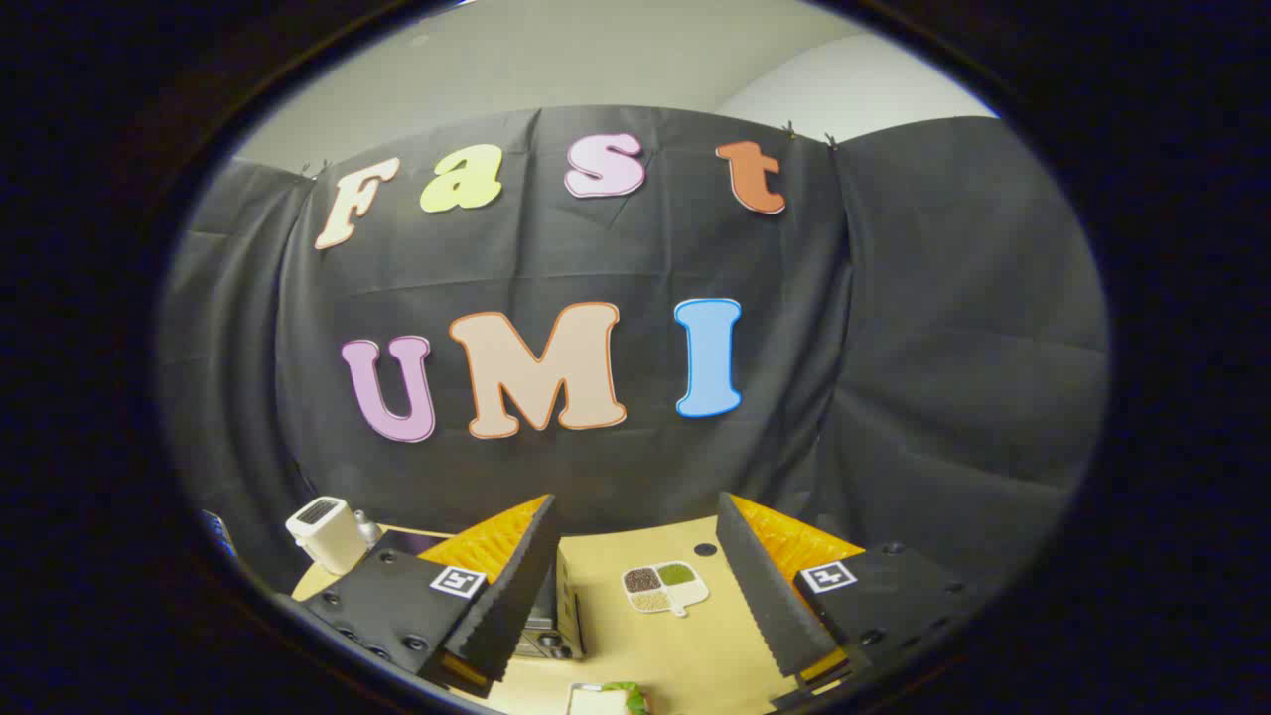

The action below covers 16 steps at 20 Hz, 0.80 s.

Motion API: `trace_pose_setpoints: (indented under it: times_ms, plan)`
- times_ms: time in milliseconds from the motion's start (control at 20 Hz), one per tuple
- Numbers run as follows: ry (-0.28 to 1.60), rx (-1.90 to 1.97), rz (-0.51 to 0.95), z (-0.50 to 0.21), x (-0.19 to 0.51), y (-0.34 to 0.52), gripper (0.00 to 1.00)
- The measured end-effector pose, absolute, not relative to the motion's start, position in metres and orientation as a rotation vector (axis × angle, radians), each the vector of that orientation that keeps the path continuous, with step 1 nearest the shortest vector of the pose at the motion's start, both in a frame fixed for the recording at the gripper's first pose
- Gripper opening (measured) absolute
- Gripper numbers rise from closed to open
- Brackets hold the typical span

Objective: Open the toaster oven, put the food inside, and close the toaster oven door.

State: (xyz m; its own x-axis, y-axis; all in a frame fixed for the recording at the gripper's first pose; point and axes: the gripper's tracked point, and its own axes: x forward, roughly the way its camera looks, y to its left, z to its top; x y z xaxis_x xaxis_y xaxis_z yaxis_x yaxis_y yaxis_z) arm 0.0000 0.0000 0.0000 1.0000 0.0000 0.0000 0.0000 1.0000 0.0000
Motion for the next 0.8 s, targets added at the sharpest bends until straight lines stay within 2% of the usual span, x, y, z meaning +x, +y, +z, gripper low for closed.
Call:
trace_pose_setpoints:
  times_ms: [350, 600, 800]
  plan:
    - [-0.036, -0.013, -0.068, 0.002, -0.004, 0.031, 0.99]
    - [-0.043, -0.009, -0.068, -0.013, 0.000, 0.061, 0.99]
    - [-0.019, -0.010, -0.014, -0.034, 0.002, 0.094, 0.99]
